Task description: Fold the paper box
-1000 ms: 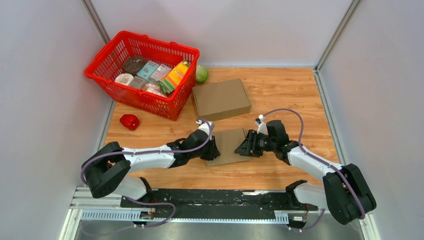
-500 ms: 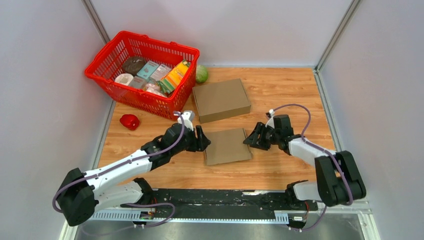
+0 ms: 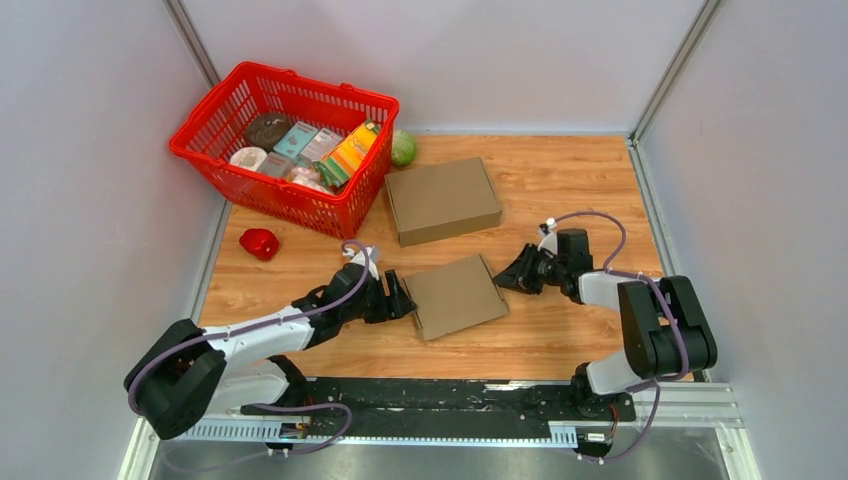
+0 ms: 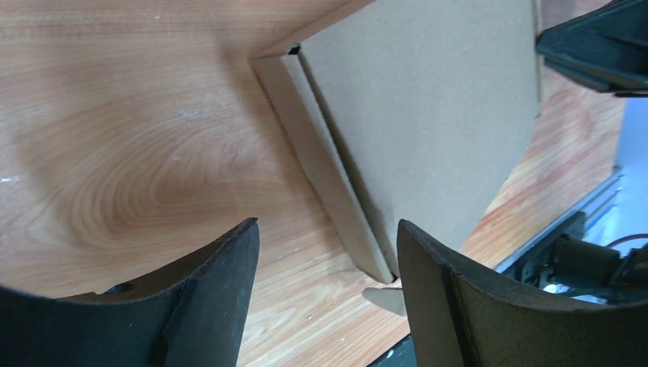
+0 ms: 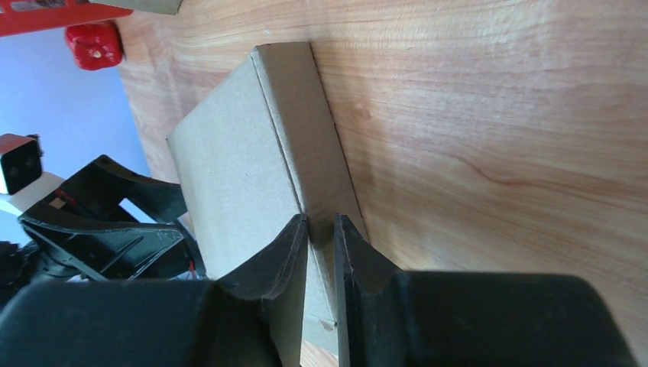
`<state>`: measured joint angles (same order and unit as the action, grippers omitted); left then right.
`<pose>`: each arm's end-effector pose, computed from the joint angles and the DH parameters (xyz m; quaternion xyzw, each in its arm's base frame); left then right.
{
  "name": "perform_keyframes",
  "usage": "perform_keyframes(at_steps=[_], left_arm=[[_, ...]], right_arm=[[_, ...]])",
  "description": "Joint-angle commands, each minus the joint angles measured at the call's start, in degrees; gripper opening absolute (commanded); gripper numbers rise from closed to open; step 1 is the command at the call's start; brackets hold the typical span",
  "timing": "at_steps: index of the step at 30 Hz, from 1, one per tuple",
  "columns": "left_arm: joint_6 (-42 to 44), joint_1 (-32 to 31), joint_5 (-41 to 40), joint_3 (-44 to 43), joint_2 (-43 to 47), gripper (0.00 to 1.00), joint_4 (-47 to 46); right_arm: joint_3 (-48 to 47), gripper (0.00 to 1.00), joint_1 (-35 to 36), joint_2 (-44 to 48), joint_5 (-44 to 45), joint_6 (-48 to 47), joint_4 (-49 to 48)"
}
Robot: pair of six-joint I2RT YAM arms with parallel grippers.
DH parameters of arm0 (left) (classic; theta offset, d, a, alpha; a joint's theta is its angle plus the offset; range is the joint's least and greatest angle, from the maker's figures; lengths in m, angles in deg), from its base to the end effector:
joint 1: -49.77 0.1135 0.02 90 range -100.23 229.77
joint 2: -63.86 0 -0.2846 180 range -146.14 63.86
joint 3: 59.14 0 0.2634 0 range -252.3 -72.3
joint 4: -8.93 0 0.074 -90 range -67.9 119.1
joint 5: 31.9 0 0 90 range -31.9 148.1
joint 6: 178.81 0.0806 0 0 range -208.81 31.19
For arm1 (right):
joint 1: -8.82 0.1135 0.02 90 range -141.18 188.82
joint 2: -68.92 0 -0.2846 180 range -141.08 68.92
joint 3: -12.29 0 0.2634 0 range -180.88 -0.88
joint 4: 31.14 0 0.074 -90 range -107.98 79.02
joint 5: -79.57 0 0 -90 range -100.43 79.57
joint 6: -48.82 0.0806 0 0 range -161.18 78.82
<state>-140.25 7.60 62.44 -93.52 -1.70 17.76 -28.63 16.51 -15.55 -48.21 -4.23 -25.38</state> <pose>0.1781 -0.1696 0.1370 -0.0572 0.9040 -0.3313 0.2640 0.2642 0.0855 0.1109 0.1152 0.8868 0.4057 0.1890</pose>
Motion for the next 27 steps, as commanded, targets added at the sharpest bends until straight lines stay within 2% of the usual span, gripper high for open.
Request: perform_keyframes(at_steps=[1, 5, 11, 14, 18, 20, 24, 27], left_arm=[[-4.37, 0.25, 1.37, 3.28, 0.52, 0.74, -14.71], [-8.57, 0.25, 1.81, 5.65, -0.09, 0.75, -22.81], [-17.7, 0.25, 4.1, 4.16, -6.15, 0.75, -24.22], [-21.23, -0.45, 3.93, 5.56, -7.65, 0.75, -28.09], [-22.3, -1.86, -0.9, 5.84, -3.97, 0.76, -23.18], [-22.39, -2.04, 0.14, 4.61, -4.48, 0.76, -23.69], [-24.05, -2.04, 3.82, 2.67, -11.75, 0.76, -31.24], [-28.26, -2.65, 6.64, 1.96, -18.89, 0.69, -40.28]], right_arm=[[2.26, 0.2, -1.53, -3.42, -0.36, 0.58, -3.23], [2.52, 0.2, -2.41, -4.13, -1.59, 0.93, -4.2], [2.35, 0.19, -3.55, -5.09, -0.63, 1.72, -3.24], [2.7, 0.19, -4.86, -6.15, -1.15, 2.16, -3.85], [2.87, 0.19, -5.84, -6.85, -2.03, 2.6, -4.55], [3.14, 0.19, -5.92, -6.85, -2.91, 2.69, -5.34], [3.23, 0.19, -5.84, -6.94, -3.35, 2.78, -5.87], [3.23, 0.19, -5.66, -7.03, -3.97, 3.39, -6.66]])
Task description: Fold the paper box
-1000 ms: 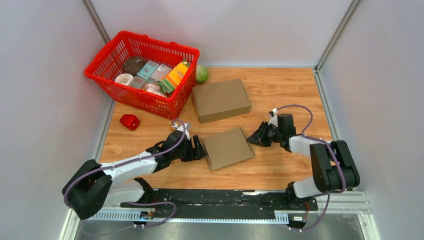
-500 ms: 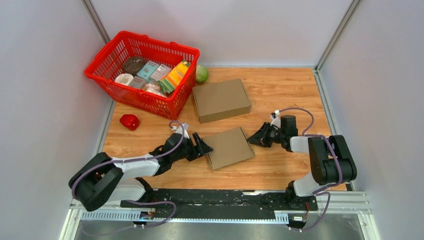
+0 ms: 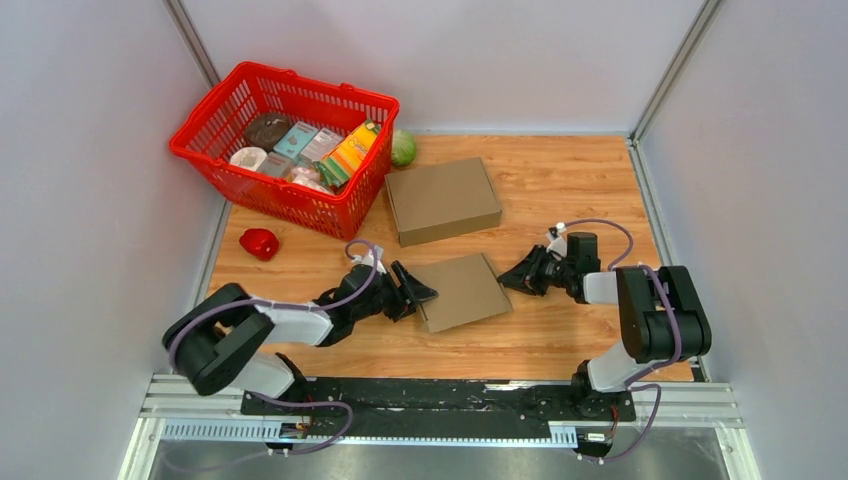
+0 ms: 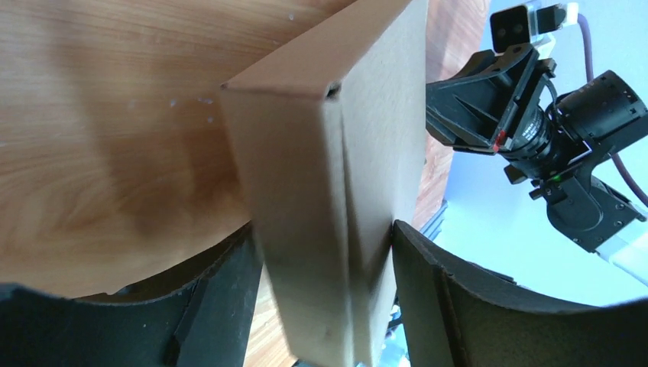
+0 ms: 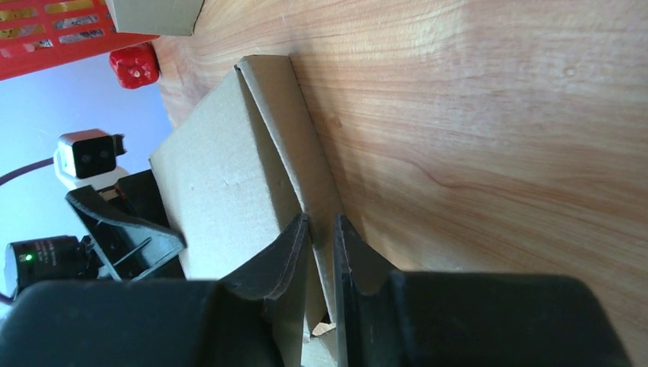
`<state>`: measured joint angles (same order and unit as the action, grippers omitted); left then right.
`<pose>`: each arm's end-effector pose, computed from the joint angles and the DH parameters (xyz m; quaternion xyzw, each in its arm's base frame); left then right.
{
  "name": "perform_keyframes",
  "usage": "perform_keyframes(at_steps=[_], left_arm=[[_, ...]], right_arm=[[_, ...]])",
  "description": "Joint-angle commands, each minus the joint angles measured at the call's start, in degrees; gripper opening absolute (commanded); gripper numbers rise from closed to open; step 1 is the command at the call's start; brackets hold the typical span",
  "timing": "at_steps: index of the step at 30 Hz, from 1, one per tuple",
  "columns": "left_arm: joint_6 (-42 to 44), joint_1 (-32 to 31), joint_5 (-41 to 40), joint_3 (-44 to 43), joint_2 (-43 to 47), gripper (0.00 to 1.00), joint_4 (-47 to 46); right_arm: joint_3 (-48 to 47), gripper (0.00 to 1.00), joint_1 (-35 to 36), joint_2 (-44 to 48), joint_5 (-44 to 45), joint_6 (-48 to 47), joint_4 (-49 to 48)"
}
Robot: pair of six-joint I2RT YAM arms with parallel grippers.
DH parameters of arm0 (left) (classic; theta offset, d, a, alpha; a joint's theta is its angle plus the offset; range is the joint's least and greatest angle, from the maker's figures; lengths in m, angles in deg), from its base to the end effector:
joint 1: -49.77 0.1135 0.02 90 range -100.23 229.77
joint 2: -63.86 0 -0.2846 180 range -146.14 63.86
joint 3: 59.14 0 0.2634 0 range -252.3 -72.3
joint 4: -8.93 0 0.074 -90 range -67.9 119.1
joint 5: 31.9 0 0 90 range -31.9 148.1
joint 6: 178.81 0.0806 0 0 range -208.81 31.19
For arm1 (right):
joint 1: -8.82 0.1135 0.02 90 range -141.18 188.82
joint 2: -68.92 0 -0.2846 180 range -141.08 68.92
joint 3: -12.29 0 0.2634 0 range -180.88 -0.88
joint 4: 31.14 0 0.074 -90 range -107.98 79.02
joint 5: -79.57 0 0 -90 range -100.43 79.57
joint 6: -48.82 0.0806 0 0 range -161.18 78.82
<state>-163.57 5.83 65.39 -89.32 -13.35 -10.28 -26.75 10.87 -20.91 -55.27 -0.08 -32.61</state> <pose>0.1893 -0.1966 0.1265 -0.1954 0.8326 -0.4711 0.2159 0.2690 0.0665 0.0945 0.1647 0.8612 0.4507 0.1673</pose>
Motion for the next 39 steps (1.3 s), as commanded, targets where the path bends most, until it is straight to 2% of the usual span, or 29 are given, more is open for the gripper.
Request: perform_keyframes(at_steps=[1, 2, 4, 5, 7, 8, 9, 10, 12, 13, 15, 16, 18, 19, 21, 22, 24, 25, 27, 30, 31, 34, 38, 39], left_arm=[[-7.3, -0.97, 3.87, -2.06, -8.73, 0.63, -18.1], [-8.46, -0.88, 3.44, -1.01, -11.1, 0.6, -21.29], [-12.06, -0.88, 2.73, 0.4, -12.7, 0.44, -28.66], [-13.12, -0.79, 2.56, 1.8, -13.4, 0.4, -30.36], [-15.23, -0.62, 3.69, 2.42, -13.23, 0.33, -31.17], [-15.85, -0.53, 5.44, 2.86, -12.36, 0.32, -30.64], [-16.38, -0.53, 6.15, 3.3, -11.92, 0.32, -30.38], [-16.55, -0.53, 6.59, 3.83, -11.13, 0.32, -29.24], [-17.6, 0.08, 7.82, 5.67, -7.62, 0.31, -26.26], [-17.79, 0.61, 8.18, 6.46, -6.13, 0.3, -24.24], [-19.44, 2.01, 9.67, 9.01, -1.12, 0.3, -21.51], [-20.07, 3.41, 10.28, 9.89, 0.73, 0.3, -18.36], [-22.69, 5.35, 12.48, 11.74, 6.96, 0.3, -13.52], [-23.4, 7.36, 13.36, 12.35, 9.25, 0.3, -9.67], [-24.64, 9.04, 15.73, 13.59, 16.36, 0.31, -6.05], [-24.64, 9.92, 16.7, 13.5, 18.91, 0.31, -0.02], [-24.03, 11.86, 19.25, 12.45, 26.73, 0.34, 6.77], [-23.85, 12.39, 19.95, 12.1, 29.28, 0.34, 13.16], [-24.55, 13.44, 21.36, 11.48, 36.05, 0.35, 17.86], [-25.69, 13.45, 22.15, 10.52, 43.88, 0.35, 25.06], [-25.78, 13.62, 22.24, 9.55, 45.47, 0.35, 29.09], [-26.57, 13.53, 22.68, 9.1, 50.57, 0.35, 34.99], [-27.63, 13.53, 23.21, 9.02, 54.61, 0.35, 37.21], [-27.8, 13.53, 23.38, 9.02, 54.88, 0.35, 37.56]], right_arm=[[1.26, 0.2, 0.15, -1.41, 2.48, -0.59, 0.57], [0.91, 0.2, 0.33, -1.06, 2.3, -0.67, 1.18], [-0.23, 0.22, 0.24, 0.86, 3.69, -1.81, 4.77], [-2.32, 0.24, 0.24, 4.7, 5.27, -4.77, 11.84], [-5.5, 0.37, 0.68, 10.95, 13.67, -8.39, 20.92], [-8.55, 0.44, 1.38, 17.77, 16.6, -10.58, 27.49], [-10.06, 0.62, 2.52, 20.88, 19.76, -11.65, 30.42], [-11.73, 0.74, 6.79, 23.52, 26.32, -12.53, 32.98], [-16.82, 0.98, 13.91, 29.58, 32.33, -16.9, 37.91], [-18.76, 1.0, 22.74, 30.83, 37.32, -19.46, 39.14], [-21.32, 1.0, 32.8, 33.64, 42.09, -26.82, 41.7], [-21.24, 1.0, 43.12, 34.53, 48.99, -29.13, 41.88], [-20.37, 1.0, 53.19, 36.2, 54.31, -31.68, 39.61], [-19.23, 1.0, 62.64, 36.82, 63.73, -34.57, 38.2], [-19.22, 1.0, 69.47, 35.95, 69.34, -37.4, 37.22], [-19.22, 1.0, 74.81, 34.81, 72.23, -40.11, 37.05], [-19.48, 1.0, 79.58, 33.66, 76.02, -42.75, 35.99], [-19.74, 1.0, 82.22, 32.79, 77.61, -43.82, 35.73], [-21.06, 1.0, 83.56, 29.54, 78.06, -46.72, 34.85], [-22.56, 1.0, 86.54, 23.3, 83.76, -51.29, 33.97], [-22.73, 1.0, 88.55, 21.98, 89.78, -52.6, 33.45], [-22.21, 1.0, 91.37, 18.28, 97.63, -59.98, 28.62], [-17.56, 1.0, 92.7, 17.14, 103.98, -72.11, 10.04], [-16.77, 1.0, 92.7, 16.09, 104.6, -75.35, 7.97]])
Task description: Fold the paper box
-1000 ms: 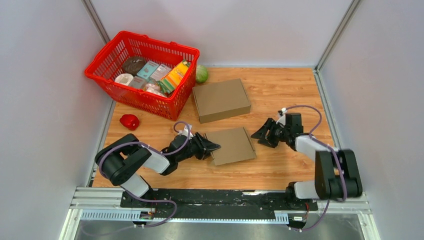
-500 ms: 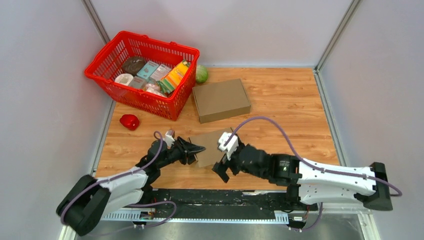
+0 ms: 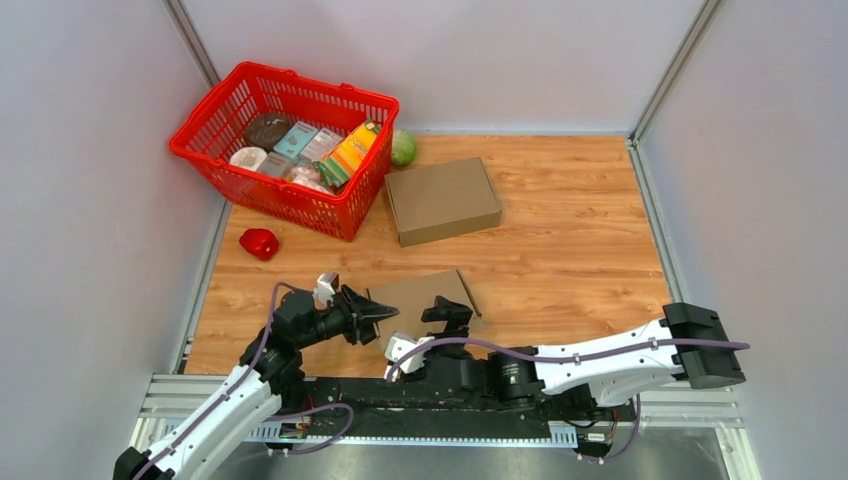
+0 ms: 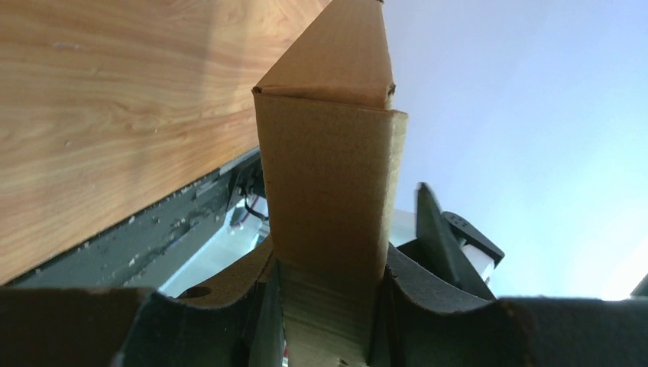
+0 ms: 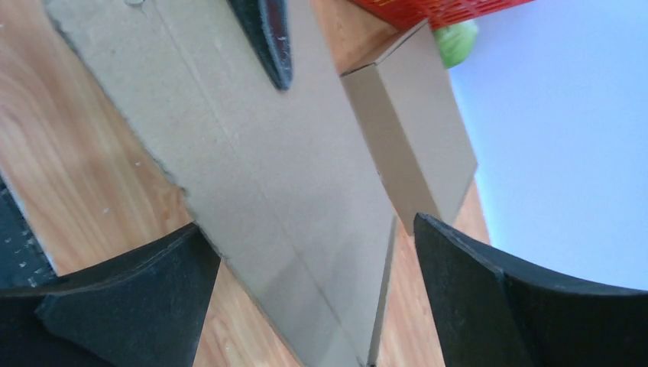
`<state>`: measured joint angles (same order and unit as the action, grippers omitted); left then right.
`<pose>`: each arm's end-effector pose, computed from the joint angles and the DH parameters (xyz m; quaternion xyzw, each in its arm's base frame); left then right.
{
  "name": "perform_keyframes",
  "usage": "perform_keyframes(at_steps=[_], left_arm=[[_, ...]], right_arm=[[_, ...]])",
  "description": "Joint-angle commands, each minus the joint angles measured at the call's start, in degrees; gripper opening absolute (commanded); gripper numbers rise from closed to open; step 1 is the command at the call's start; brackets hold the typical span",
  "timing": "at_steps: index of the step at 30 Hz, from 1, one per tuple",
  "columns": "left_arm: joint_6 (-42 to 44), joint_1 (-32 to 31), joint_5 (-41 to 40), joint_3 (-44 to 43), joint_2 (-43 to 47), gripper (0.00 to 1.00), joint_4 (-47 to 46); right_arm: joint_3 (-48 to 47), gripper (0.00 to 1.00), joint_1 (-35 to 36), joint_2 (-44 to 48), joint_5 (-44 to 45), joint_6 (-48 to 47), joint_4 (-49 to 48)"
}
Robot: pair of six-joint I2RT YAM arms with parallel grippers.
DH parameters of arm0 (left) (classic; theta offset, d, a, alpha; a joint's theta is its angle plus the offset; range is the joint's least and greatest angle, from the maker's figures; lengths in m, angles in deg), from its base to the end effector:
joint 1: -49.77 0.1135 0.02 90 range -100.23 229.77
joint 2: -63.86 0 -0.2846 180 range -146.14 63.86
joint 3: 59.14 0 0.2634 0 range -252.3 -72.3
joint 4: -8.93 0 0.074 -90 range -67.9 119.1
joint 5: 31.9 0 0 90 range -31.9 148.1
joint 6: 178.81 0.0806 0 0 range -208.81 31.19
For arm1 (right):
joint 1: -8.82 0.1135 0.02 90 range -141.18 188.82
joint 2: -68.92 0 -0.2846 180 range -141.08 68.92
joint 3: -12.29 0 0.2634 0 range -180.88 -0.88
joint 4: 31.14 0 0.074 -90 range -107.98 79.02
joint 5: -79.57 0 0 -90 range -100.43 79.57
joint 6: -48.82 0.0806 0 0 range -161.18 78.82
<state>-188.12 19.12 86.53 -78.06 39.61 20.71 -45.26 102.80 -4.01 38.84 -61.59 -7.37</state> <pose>0.1192 -0.1152 0.1633 -0.3193 0.7262 -0.6054 0.0646 0.0409 0.2921 0.2358 -0.5931 0.5952 -0.0678 0.5380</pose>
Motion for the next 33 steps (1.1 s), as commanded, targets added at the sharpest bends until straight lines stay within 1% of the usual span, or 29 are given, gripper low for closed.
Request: perform_keyframes(at_steps=[1, 2, 5, 7, 8, 10, 11, 13, 15, 16, 17, 19, 20, 21, 22, 23, 24, 25, 26, 27, 28, 29, 30, 31, 32, 33], left_arm=[[-3.09, 0.24, 2.51, -2.5, 2.45, 0.34, 7.1], [-2.65, 0.16, 2.77, -2.68, 2.63, 0.34, 7.88], [-2.38, 0.24, 2.78, -3.29, 3.24, 0.34, 9.74], [-2.47, 0.24, 2.34, -3.29, 3.59, 0.35, 9.83], [-2.21, 0.24, 1.81, -3.38, 3.77, 0.36, 9.83], [-1.59, 0.24, 1.2, -3.56, 3.68, 0.38, 10.0], [-0.98, 0.24, 1.11, -3.64, 3.6, 0.41, 10.09], [-0.54, 0.24, 0.67, -3.73, 3.33, 0.46, 9.48], [2.09, 0.16, -0.29, -5.65, 3.16, 0.57, 10.08], [3.41, 0.24, -1.26, -6.54, 3.16, 0.65, 10.52], [6.99, 0.24, -1.88, -7.59, 2.98, 0.74, 10.7], [11.92, 0.24, -3.28, -12.24, 2.02, 0.74, 14.03], [18.56, 0.33, -3.81, -14.35, 1.49, 0.75, 15.87], [22.28, 0.33, -4.25, -16.72, 0.79, 0.75, 21.28], [25.97, 0.33, -5.65, -21.7, -0.61, 0.75, 24.64], [33.58, 0.33, -6.36, -24.1, -1.32, 0.75, 27.9], [37.13, 0.33, -7.23, -28.56, -2.02, 0.75, 34.89], [44.22, 0.33, -10.11, -30.43, -2.73, 0.75, 38.44], [47.33, 0.33, -11.88, -31.84, -2.65, 0.76, 43.79], [49.45, 0.42, -13.21, -32.73, -2.38, 0.76, 45.32], [53.21, 0.33, -14.87, -32.82, -1.34, 0.76, 46.38], [55.25, 0.33, -15.15, -32.74, -0.72, 0.76, 47.0], [57.1, 0.33, -15.33, -32.74, -0.28, 0.73, 47.53], [60.6, 0.33, -15.85, -32.82, 0.51, 0.7, 47.79], [62.64, 0.33, -16.03, -33.0, 0.61, 0.68, 47.45], [64.05, 0.33, -15.77, -33.26, 0.69, 0.65, 46.75]], right_arm=[[1.93, 1.0, 0.95, -1.25, 11.88, -14.92, -19.29], [2.1, 1.0, 0.95, -1.6, 12.07, -15.8, -21.31], [1.76, 0.95, 1.48, -1.87, 10.76, -15.2, -20.29], [1.23, 0.85, 1.74, -1.69, 8.75, -12.49, -17.49], [1.05, 0.75, 1.74, -1.69, 8.12, -11.68, -16.6], [0.88, 0.68, 1.74, -1.87, 7.85, -10.45, -15.71], [0.79, 0.6, 1.74, -1.96, 7.85, -10.19, -15.36], [0.79, 0.54, 1.74, -1.7, 7.59, -9.57, -15.01], [0.87, 0.5, 1.74, -1.17, 6.72, -9.3, -14.83], [0.7, 0.46, 1.74, -1.08, 6.62, -8.96, -13.96], [0.18, 0.37, 1.74, -1.34, 6.53, -8.34, -13.43], [-0.44, 0.31, 1.74, -1.95, 6.97, -7.46, -11.68], [-0.79, 0.29, 1.65, -2.13, 6.97, -5.89, -10.88], [-1.58, 0.28, 1.74, -2.31, 7.15, -5.18, -9.31], [-1.85, 0.28, 1.74, -2.22, 7.32, -4.3, -6.94], [-2.2, 0.28, 1.74, -1.87, 7.41, -2.99, -5.62], [-2.72, 0.28, 1.48, -0.83, 6.54, -0.37, -4.04], [-3.16, 0.28, 1.3, -0.12, 5.66, 1.66, -0.1], [-3.6, 0.27, 1.13, 0.5, 4.96, 3.42, 1.94], [-4.22, 0.27, 0.69, 1.55, 3.04, 6.66, 3.61], [-4.57, 0.27, 0.34, 1.82, 1.71, 7.91, 7.19], [-5.01, 0.27, -0.28, 2.08, -0.13, 9.05, 9.14], [-5.97, 0.27, -2.2, 2.17, -5.28, 10.63, 11.69], [-8.16, 0.27, -3.52, 1.83, -8.12, 13.69, 17.28], [-9.57, 0.27, -5.01, 1.56, -11.28, 15.12, 19.95], [-10.72, 0.27, -8.42, 1.3, -18.27, 16.17, 22.32]])
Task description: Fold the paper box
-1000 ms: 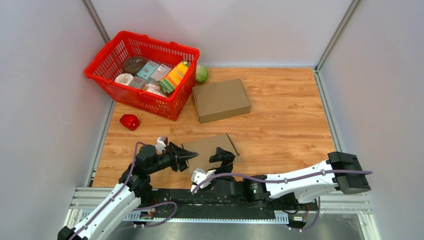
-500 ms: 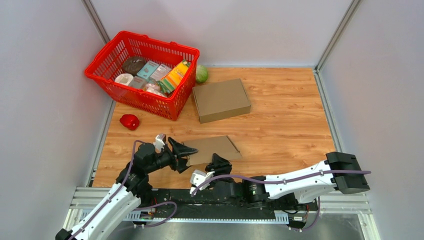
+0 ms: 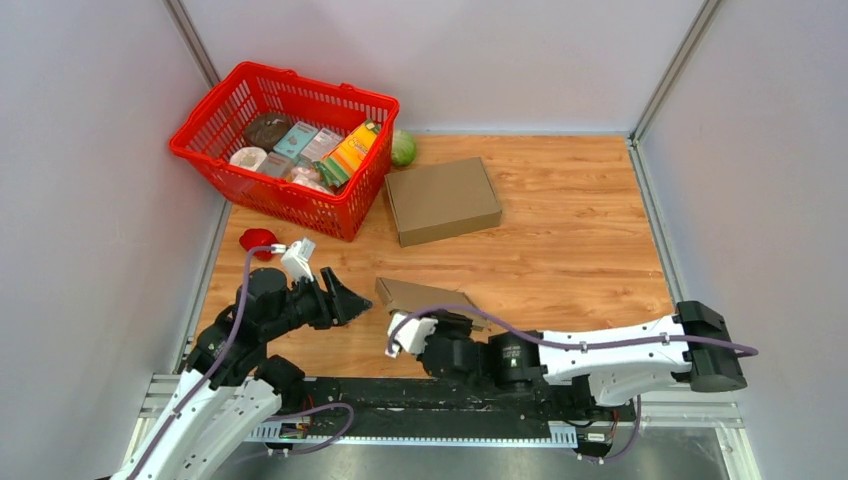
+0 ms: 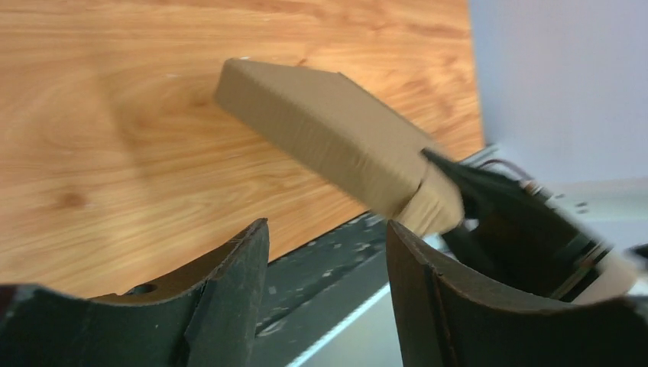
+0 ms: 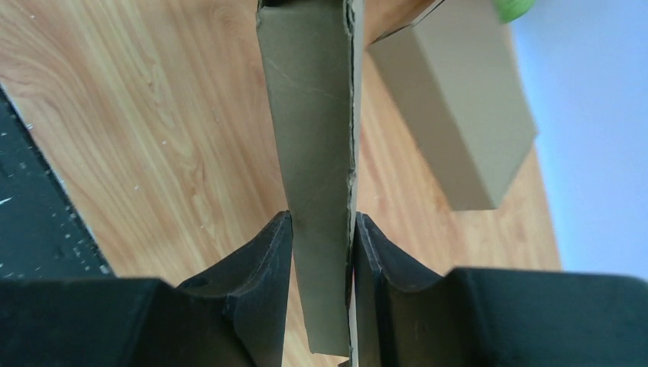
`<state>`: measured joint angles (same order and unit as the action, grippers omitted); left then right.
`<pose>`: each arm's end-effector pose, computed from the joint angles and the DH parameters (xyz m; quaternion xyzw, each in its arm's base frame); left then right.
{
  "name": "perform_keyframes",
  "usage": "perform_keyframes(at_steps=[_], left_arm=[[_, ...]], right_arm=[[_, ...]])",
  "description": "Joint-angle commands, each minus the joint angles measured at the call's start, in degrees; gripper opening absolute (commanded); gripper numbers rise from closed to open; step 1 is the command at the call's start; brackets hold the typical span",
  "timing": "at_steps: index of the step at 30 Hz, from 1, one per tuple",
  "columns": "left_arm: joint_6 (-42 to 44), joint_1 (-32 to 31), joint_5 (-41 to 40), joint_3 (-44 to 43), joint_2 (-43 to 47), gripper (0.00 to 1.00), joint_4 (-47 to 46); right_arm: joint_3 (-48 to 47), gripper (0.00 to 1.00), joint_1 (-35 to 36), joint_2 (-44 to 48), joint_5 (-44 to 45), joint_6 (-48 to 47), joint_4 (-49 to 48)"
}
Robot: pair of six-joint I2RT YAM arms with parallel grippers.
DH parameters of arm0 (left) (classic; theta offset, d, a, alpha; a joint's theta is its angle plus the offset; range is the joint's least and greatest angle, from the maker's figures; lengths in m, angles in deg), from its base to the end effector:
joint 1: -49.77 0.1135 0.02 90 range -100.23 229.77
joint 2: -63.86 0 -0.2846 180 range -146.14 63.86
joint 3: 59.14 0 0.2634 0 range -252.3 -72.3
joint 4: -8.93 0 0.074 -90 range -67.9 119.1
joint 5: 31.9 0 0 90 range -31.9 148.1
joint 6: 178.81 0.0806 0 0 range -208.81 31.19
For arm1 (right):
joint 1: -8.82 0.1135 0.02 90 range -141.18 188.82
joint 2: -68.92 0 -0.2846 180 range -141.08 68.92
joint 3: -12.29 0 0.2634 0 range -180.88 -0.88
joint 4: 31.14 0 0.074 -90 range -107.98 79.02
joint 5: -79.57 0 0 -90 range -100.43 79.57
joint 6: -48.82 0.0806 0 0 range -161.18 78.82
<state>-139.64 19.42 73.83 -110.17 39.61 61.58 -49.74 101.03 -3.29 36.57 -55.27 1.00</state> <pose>0.1029 -0.0856 0.2829 -0.0777 0.8390 -0.4302 0.3239 0.0478 0.2897 0.2511 -0.5746 0.6320 -0.0496 0.5176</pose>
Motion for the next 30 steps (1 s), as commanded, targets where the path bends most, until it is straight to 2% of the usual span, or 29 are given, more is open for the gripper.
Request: perform_keyframes(at_steps=[1, 3, 5, 8, 9, 14, 17, 19, 20, 21, 22, 23, 25, 27, 30], left_arm=[[17.67, 0.03, -2.55, -1.16, 0.61, 0.63, 4.91], [19.01, -0.06, -0.27, -0.11, -0.61, 0.58, -1.14], [19.19, -0.06, 3.68, 0.77, -1.93, 0.51, -8.41], [21.2, -0.32, 6.59, 1.48, -5.1, 0.48, -13.37], [21.99, -0.5, 6.86, 1.39, -6.58, 0.48, -14.08], [25.86, -3.66, 5.55, 0.78, -11.43, 0.62, -18.56], [27.62, -4.54, 1.69, -0.71, -13.8, 0.63, -17.96], [28.85, -4.54, -1.48, -1.42, -14.68, 0.59, -17.16], [28.77, -4.54, -2.36, -1.68, -14.86, 0.59, -15.68], [28.77, -4.54, -1.76, -1.6, -14.86, 0.59, -15.14], [28.16, -4.46, -1.06, -1.16, -14.51, 0.59, -15.05], [27.46, -4.46, -0.61, -0.29, -13.81, 0.6, -15.22], [25.01, -4.54, 0.36, 3.23, -10.74, 0.62, -16.36], [22.45, -4.54, -1.04, 6.91, -7.41, 0.64, -18.12], [18.05, -4.54, 1.31, 9.56, -7.47, 0.65, -22.69]], right_arm=[[-8.68, 0.27, -8.34, -0.56, -19.72, 11.87, 18.15], [-10.54, 0.29, -13.07, -1.53, -29.45, 13.03, 21.0], [-12.65, 0.29, -15.38, -3.11, -33.98, 13.73, 23.29], [-15.11, 0.29, -20.47, -6.09, -42.94, 13.74, 25.75], [-15.73, 0.29, -22.4, -6.89, -45.48, 13.65, 27.32], [-18.46, 0.29, -26.46, -10.14, -52.0, 12.24, 28.91], [-20.57, 0.27, -27.78, -12.08, -52.72, 11.1, 29.97], [-20.92, 0.27, -29.18, -13.04, -52.28, 10.92, 29.71], [-20.84, 0.31, -29.45, -13.22, -52.02, 10.84, 29.8], [-20.58, 0.41, -29.45, -13.05, -52.97, 10.66, 29.62], [-18.48, 0.53, -29.45, -11.66, -53.07, 11.62, 28.75], [-16.81, 0.73, -29.45, -10.77, -53.15, 12.5, 27.7], [-12.43, 0.85, -29.54, -8.84, -59.19, 15.21, 23.92], [-10.39, 0.86, -29.45, -6.73, -65.07, 17.94, 20.33], [-7.48, 0.88, -30.15, -5.58, -66.16, 23.48, 16.37]])
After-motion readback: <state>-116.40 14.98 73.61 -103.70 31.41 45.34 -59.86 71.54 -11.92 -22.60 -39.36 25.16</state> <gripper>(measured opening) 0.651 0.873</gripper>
